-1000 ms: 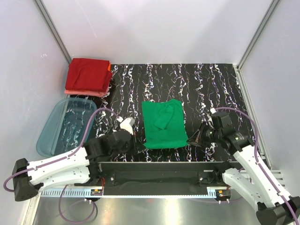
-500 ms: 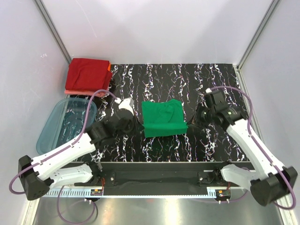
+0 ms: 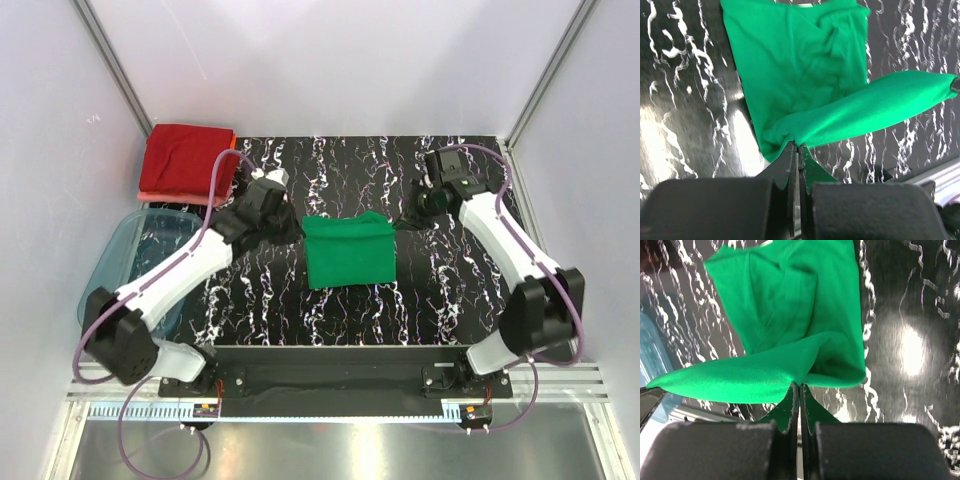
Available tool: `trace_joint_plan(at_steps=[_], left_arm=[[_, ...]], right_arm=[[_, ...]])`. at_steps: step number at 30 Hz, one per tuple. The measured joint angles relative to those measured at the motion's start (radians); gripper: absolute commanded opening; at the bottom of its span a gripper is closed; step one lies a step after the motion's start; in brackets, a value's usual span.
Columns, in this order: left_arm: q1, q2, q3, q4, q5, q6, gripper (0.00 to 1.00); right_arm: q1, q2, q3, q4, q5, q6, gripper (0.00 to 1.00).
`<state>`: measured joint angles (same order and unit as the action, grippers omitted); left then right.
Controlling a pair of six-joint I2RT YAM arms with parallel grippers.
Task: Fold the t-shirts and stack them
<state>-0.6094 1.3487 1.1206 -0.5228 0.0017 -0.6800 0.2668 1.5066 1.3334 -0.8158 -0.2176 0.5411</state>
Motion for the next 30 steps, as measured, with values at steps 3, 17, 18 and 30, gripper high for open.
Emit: trace_joint_plan(at_steps=[3,17,18,30], left_arm=[[0.046,0.087,0.056,0.005,0.034,0.023,0.0],[0.232,0.567,0.403,-0.013,0.143,0.11,0.61],[0.248,0.613,0.44,-0.014,0.142,0.117,0.69],[0.297,0.541,0.248,0.102,0.156,0.138,0.85]], right_arm=[[-0.023,0.087,0.053,0.013,-0.022,-0.017,0.0],[-0.072,0.59,0.512,0.037,-0.095,-0.08,0.91],[-0.079,0.651,0.579,0.034,-0.107,-0.09,0.93],[-0.096,0.537,0.378,0.076,-0.098,-0.137,0.96]])
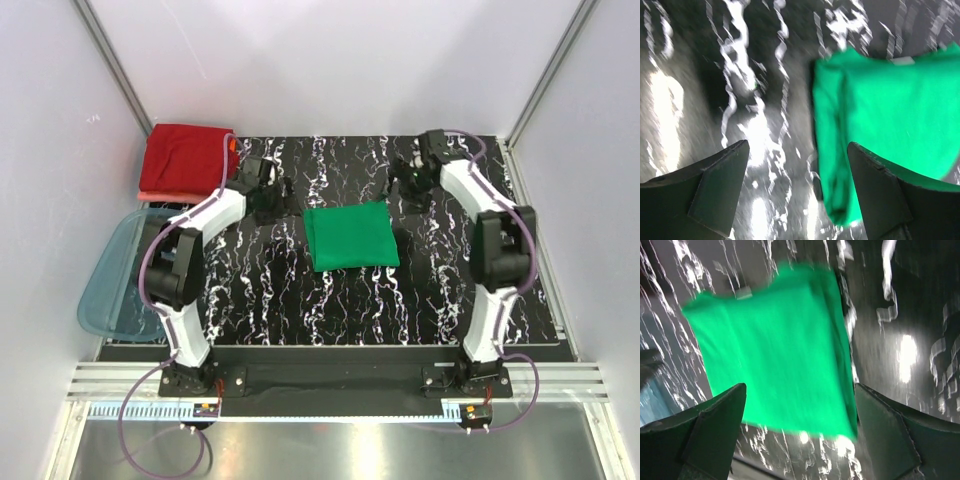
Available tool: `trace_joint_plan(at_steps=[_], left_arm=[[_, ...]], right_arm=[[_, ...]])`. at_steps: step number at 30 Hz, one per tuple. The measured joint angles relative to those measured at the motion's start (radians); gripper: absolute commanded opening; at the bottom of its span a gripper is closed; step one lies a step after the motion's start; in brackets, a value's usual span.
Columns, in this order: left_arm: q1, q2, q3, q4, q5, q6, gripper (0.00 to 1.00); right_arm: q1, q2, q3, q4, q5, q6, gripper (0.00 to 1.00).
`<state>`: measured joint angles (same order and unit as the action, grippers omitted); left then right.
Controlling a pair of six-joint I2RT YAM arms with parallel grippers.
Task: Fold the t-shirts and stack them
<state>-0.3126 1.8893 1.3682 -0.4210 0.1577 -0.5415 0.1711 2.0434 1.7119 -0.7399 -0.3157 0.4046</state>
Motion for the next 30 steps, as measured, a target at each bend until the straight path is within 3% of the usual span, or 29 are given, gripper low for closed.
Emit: trace_joint_plan(at_steps=[7,15,21,26,30], left_arm=[[-0.038,-0.061,-0.159,0.241,0.084,-0.011,0.85],[-0.043,0.097,-0.143,0.402,0.149,-0.029,0.85],[-0.045,0.163,-0.082,0.473,0.168,-0.033,0.76],[-0.071,0.163,-0.119,0.539,0.169,-0.047,0.7],[-0.085,0.161,-0.156,0.6,0.173,-0.066,0.59]], right_arm=[[0.0,-0.306,-0.387,0.108,0.0,0.022,0.96],[0.0,-0.57,-0.662,0.192,-0.038,0.053,0.97],[0.0,-0.674,-0.744,0.225,-0.053,0.06,0.97],[0.0,-0.675,-0.771,0.234,-0.062,0.059,0.97],[0.0,-0.675,-0.784,0.253,-0.072,0.059,0.97]])
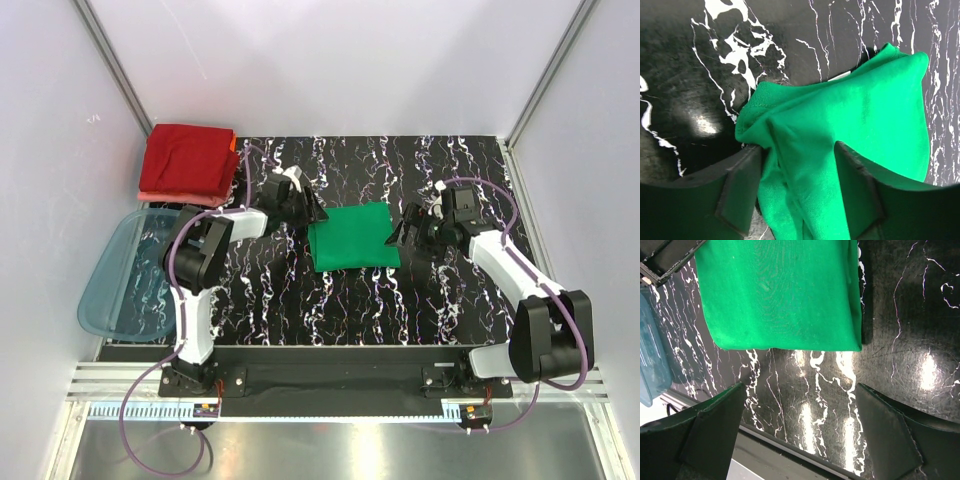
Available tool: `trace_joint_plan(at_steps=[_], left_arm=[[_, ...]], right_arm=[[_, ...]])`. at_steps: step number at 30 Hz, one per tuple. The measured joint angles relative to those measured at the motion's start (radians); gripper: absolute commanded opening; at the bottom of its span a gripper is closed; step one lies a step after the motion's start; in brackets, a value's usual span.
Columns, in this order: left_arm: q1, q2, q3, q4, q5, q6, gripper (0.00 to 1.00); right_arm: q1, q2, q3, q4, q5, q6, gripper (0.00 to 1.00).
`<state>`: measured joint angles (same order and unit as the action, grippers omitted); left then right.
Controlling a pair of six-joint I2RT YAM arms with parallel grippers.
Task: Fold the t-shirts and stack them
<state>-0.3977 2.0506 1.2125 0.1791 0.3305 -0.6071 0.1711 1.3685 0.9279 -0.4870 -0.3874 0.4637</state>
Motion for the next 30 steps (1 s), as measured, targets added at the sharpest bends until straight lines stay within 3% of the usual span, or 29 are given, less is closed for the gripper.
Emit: trace_joint_plan(at_steps=[3,4,6,11,17,30], left_arm=[[-0.001,0.002,-0.012,0.013,0.005,-0.013,0.36],[-0.001,0.006,-0.013,0.013,0.009,-0.018,0.18],[-0.002,0.021,-0.013,0.02,0.026,-0.032,0.0],[-0.003,0.029,0.012,-0.008,0.052,-0.027,0.0],[0.006,0.01,0.095,-0.165,0.055,0.027,0.0],[0.115,-0.113,0.27,-0.581,-0.013,0.246,0.0]], right_arm=[[0.0,0.0,-0.021,0.018,-0.002,0.0,0.97],[0.0,0.0,-0.027,0.021,-0.004,0.0,0.97],[0.0,0.0,-0.048,0.035,-0.016,0.0,0.97],[0.0,-0.016,-0.165,0.147,-0.09,0.032,0.97],[0.004,-0.108,-0.314,0.266,-0.151,0.093,0.98],[0.006,-0.214,-0.435,0.412,-0.192,0.133,0.98]])
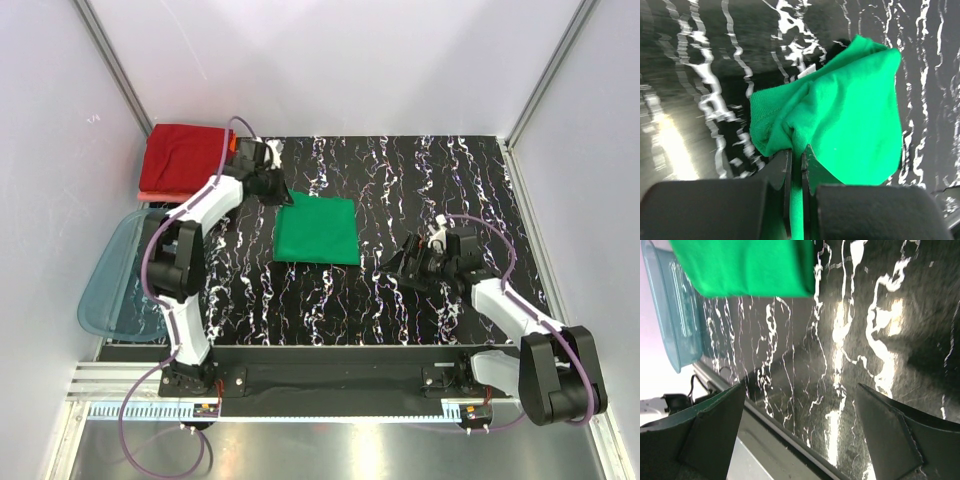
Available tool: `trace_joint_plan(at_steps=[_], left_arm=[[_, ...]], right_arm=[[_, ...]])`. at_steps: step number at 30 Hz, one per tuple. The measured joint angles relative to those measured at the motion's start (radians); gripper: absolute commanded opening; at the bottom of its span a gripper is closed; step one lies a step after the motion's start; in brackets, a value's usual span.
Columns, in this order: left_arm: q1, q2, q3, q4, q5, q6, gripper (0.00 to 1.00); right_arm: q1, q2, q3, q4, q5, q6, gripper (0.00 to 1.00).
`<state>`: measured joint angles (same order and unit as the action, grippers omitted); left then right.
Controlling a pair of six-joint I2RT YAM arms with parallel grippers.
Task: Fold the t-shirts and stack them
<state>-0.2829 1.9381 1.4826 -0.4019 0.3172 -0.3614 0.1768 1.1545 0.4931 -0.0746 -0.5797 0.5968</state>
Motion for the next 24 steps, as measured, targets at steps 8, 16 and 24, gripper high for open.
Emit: trace_joint_plan(at_steps=[8,16,24], left_arm=[[0.074,-0.055,0.141,-0.211,-0.099,0.192,0.0],[0.142,-0.068,0.29,-0.313,-0.18,0.295,0.0],[0.161,-0.067,0.521,-0.383,-0.219,0.335,0.0]], right_arm=[[0.001,-0.02,-0.063,0.064,-0.027,0.012,0.98],[0.001,0.02,-0.102,0.197,-0.042,0.034,0.97],[0.002,0.109,-0.169,0.306,-0.04,0.062,0.96]])
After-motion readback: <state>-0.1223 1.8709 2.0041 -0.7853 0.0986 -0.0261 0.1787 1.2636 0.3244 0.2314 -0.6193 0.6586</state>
